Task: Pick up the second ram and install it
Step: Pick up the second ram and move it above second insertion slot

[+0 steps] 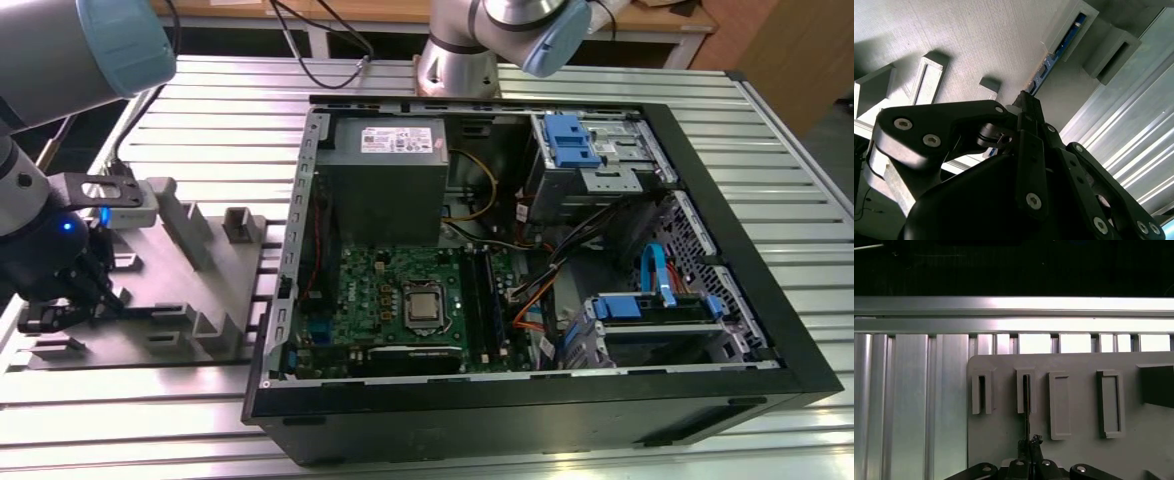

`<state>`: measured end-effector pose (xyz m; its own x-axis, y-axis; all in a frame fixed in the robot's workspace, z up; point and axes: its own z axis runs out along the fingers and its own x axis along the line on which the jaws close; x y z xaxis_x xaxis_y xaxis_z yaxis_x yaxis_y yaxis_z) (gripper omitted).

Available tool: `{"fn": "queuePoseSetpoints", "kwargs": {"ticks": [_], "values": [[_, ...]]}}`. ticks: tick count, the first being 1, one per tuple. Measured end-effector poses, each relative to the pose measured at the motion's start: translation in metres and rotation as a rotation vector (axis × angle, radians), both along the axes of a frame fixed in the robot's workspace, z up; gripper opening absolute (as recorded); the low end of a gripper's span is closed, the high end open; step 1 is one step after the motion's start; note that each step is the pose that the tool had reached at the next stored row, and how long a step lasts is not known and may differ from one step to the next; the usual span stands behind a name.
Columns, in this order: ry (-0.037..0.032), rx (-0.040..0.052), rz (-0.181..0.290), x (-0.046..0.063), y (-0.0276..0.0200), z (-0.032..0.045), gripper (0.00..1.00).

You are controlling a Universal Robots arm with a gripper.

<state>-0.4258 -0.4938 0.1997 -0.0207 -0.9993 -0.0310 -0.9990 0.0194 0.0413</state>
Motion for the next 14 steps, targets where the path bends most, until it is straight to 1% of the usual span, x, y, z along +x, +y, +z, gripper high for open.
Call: {"fn": "queuePoseSetpoints", "kwargs": {"ticks": [6, 14], "values": [[-0.0002, 0.0002, -0.001, 0.000, 0.0000, 0.0004, 0.11], [-0.0001, 0.0001, -0.001, 0.000, 0.0000, 0.0112, 0.11]]}}
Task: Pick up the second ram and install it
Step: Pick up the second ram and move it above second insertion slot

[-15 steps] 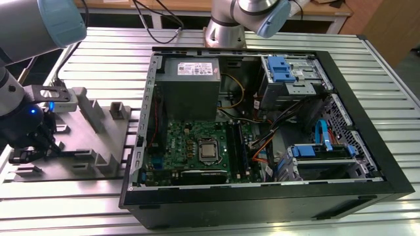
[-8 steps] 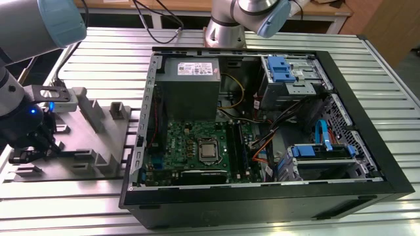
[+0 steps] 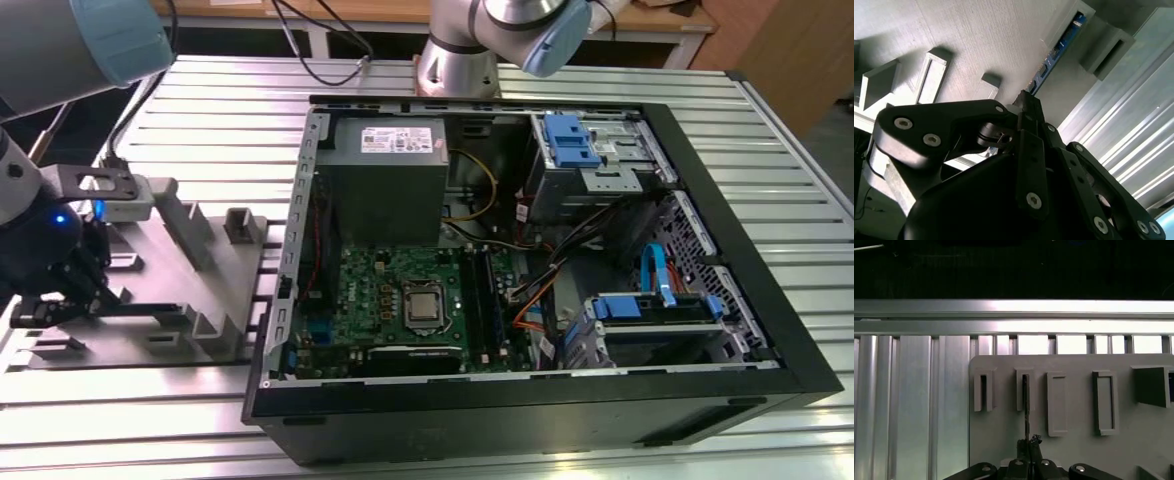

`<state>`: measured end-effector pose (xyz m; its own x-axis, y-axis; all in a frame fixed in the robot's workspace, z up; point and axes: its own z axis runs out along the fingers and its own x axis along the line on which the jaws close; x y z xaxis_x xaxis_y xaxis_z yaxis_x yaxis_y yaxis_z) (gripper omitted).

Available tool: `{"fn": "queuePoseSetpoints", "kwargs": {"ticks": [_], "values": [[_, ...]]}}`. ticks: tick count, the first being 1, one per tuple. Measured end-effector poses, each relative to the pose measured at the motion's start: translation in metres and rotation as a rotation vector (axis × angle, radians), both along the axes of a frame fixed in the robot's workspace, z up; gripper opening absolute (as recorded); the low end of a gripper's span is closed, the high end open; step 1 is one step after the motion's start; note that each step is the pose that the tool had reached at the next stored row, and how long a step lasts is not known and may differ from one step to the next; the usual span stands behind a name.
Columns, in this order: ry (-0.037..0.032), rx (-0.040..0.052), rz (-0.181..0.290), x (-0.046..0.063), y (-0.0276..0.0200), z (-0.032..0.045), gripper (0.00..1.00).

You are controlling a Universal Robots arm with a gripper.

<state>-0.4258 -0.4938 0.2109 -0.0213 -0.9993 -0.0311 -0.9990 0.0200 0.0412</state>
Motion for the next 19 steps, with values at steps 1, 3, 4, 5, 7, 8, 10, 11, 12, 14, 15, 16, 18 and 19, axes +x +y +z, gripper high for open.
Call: {"fn": "queuePoseSetpoints", "kwargs": {"ticks": [1, 3, 4, 5, 7, 8, 10, 11, 12, 14, 15, 16, 18, 19], "values": [[0.0000, 0.0000, 0.000, 0.000, 0.0000, 0.0018, 0.11], [0.0000, 0.0000, 0.000, 0.000, 0.0000, 0.0081, 0.11], [0.0001, -0.0001, 0.000, 0.000, 0.0000, 0.0103, 0.11], [0.0001, 0.0000, 0.000, 0.000, 0.0000, 0.0126, 0.11], [0.0002, -0.0001, 0.000, 0.000, 0.0000, 0.0167, 0.11], [0.0001, -0.0001, 0.000, 0.000, 0.0000, 0.0183, 0.11], [0.0001, -0.0001, 0.000, 0.000, 0.0000, 0.0221, 0.11], [0.0001, -0.0001, 0.000, 0.000, 0.0000, 0.0239, 0.11], [0.0001, -0.0001, 0.000, 0.000, 0.0001, 0.0257, 0.11], [0.0000, -0.0001, 0.000, 0.000, 0.0001, 0.0301, 0.11], [0.0000, -0.0001, 0.000, 0.000, 0.0001, 0.0325, 0.11], [0.0000, 0.0000, 0.000, 0.000, 0.0001, 0.0351, 0.11], [0.0001, 0.0000, 0.000, 0.000, 0.0001, 0.0417, 0.11], [0.0001, -0.0001, 0.000, 0.000, 0.0001, 0.0452, 0.11]]}}
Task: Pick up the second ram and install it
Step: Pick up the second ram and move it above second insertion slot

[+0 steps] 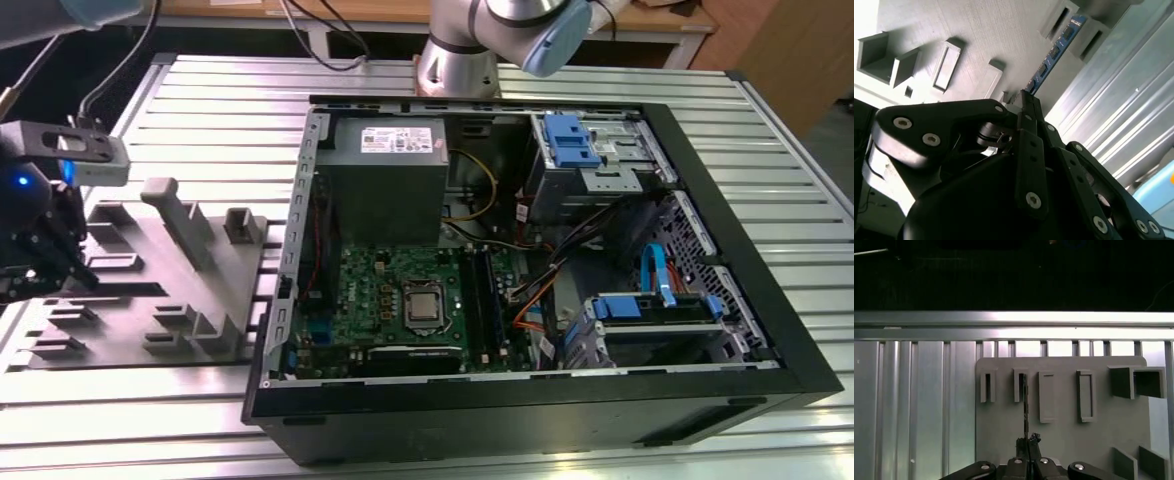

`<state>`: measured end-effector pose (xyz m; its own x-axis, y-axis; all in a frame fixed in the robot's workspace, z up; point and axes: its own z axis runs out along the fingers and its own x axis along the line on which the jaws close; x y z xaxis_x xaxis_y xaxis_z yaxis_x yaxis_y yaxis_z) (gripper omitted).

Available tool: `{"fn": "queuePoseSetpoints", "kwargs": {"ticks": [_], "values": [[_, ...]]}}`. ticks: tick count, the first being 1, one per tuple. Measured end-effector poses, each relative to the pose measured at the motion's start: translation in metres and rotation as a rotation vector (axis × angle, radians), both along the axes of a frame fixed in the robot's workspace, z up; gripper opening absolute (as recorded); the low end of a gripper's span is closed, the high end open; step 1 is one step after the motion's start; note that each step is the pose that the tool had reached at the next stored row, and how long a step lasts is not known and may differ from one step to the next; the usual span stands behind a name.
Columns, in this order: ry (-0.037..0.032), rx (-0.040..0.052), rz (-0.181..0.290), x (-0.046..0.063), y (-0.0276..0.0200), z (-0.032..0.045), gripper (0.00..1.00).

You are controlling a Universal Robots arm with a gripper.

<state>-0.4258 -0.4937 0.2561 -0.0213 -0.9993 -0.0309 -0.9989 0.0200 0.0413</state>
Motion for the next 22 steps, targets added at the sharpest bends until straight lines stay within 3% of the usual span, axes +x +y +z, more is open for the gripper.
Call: {"fn": "queuePoseSetpoints", "kwargs": {"ticks": [22], "values": [[-0.0001, 0.0000, 0.000, 0.000, 0.0005, 0.0757, 0.11]]}}
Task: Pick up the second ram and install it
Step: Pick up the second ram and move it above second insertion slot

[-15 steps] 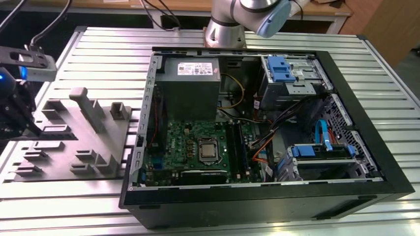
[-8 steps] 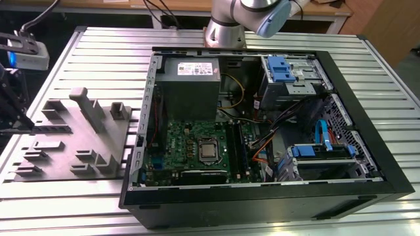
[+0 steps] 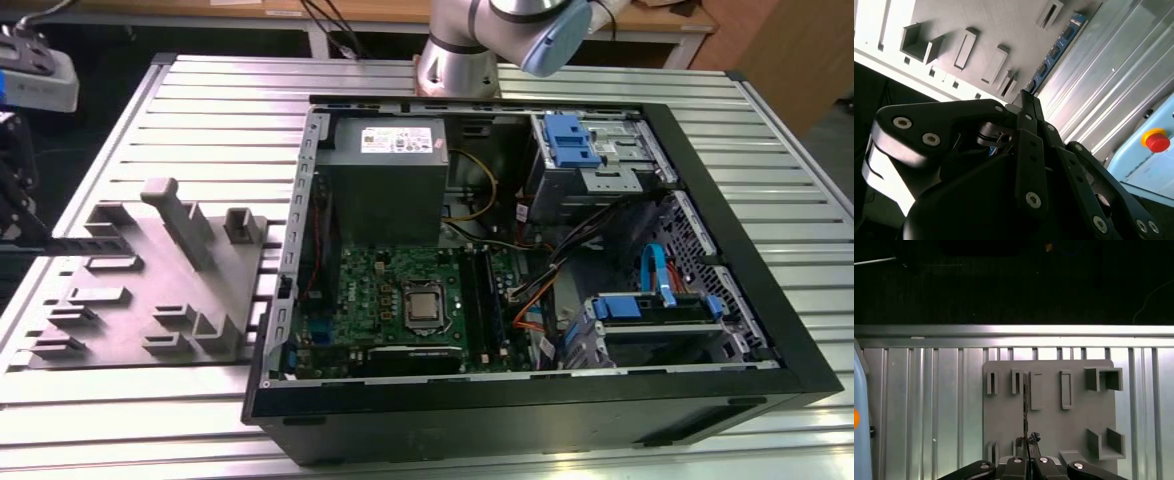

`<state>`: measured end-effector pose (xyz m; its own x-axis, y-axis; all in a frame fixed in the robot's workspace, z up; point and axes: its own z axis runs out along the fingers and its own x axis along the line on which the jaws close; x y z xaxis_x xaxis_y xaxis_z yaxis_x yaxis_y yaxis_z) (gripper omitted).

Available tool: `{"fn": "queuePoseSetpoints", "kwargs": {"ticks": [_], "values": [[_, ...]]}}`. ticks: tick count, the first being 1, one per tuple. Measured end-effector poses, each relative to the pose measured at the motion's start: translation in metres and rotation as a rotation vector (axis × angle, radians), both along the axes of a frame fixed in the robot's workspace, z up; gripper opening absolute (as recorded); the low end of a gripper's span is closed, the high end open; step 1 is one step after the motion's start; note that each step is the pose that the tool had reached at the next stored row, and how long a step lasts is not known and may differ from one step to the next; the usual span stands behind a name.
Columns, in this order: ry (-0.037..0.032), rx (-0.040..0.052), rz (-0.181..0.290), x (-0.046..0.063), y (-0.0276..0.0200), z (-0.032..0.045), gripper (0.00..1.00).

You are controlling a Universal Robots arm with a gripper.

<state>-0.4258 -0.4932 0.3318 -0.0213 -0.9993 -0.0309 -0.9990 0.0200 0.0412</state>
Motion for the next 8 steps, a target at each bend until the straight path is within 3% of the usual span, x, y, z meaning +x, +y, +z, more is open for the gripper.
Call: {"fn": "queuePoseSetpoints", "kwargs": {"ticks": [8], "values": [[0.0000, 0.0000, 0.000, 0.000, 0.0007, 0.0265, 0.11]]}}
